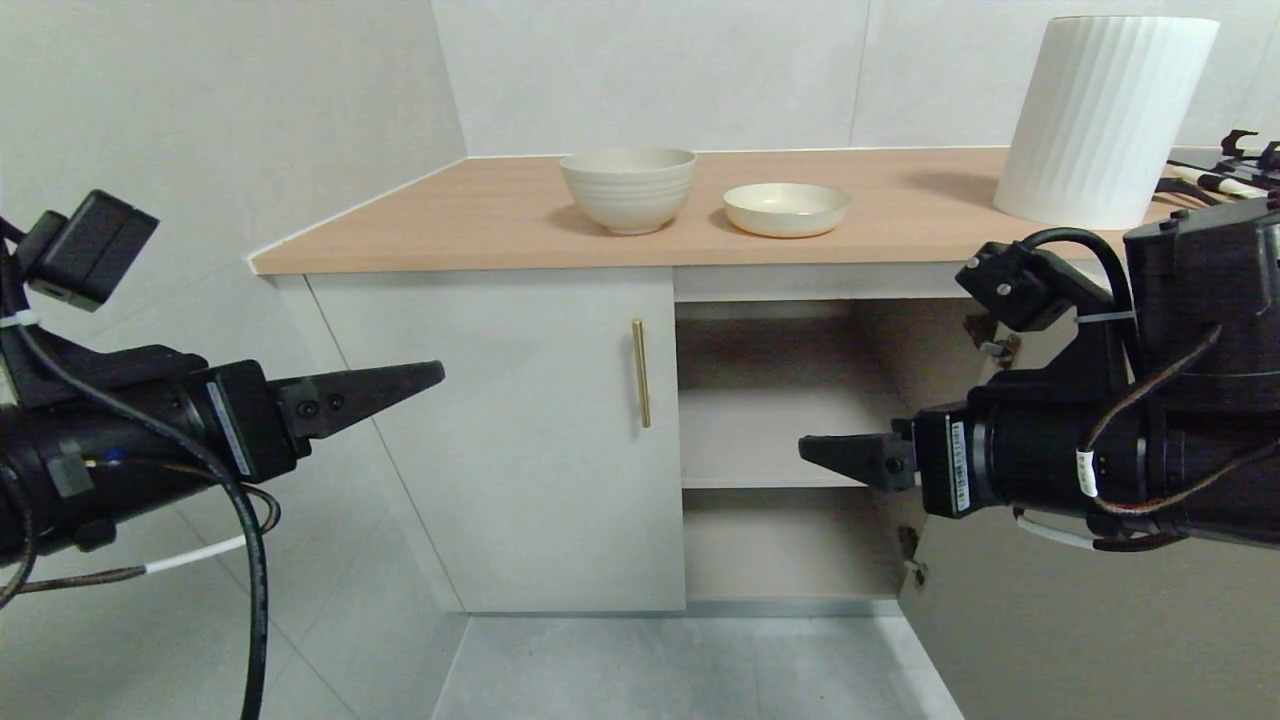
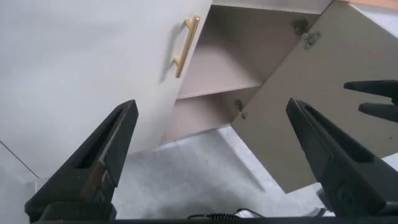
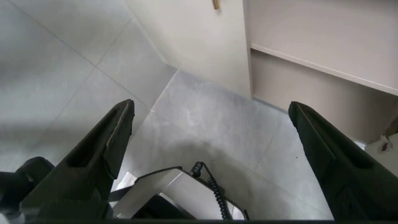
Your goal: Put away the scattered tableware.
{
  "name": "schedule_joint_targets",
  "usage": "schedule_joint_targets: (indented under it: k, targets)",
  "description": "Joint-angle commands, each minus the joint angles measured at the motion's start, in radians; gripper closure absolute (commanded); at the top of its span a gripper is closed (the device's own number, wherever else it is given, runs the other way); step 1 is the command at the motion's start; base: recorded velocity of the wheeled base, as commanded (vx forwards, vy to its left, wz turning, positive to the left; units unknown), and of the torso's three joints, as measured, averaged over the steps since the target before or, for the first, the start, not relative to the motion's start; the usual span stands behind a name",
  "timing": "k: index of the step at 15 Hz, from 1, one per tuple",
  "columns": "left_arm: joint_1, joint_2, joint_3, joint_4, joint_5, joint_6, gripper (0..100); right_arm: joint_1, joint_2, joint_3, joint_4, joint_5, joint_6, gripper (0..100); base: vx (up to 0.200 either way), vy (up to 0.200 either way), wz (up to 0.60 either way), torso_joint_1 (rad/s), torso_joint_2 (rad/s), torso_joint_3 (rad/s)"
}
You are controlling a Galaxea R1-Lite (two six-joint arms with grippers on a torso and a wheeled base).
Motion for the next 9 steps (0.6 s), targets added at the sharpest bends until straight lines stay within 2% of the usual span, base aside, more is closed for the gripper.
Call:
schedule_joint_targets:
  k: [1,5,9]
  targets:
    - [0.000,0.003,0.000,0.000,0.001,-0.001,0,0.001,-0.001,0.001,-0.002,0.000,0.000,0,0.000,0.000,0.00,0.000,0.00,0.000]
    - [0.000,-0.004,-0.003,0.001,0.004,0.001,0,0.001,-0.011,0.003,0.000,0.000,0.000,0,0.000,0.000,0.00,0.000,0.00,0.000]
    - [0.002,0.003,-0.003,0.004,0.002,0.001,0,0.004,-0.017,0.009,0.003,0.002,0.000,0,0.200,0.000,0.00,0.002,0.00,-0.001]
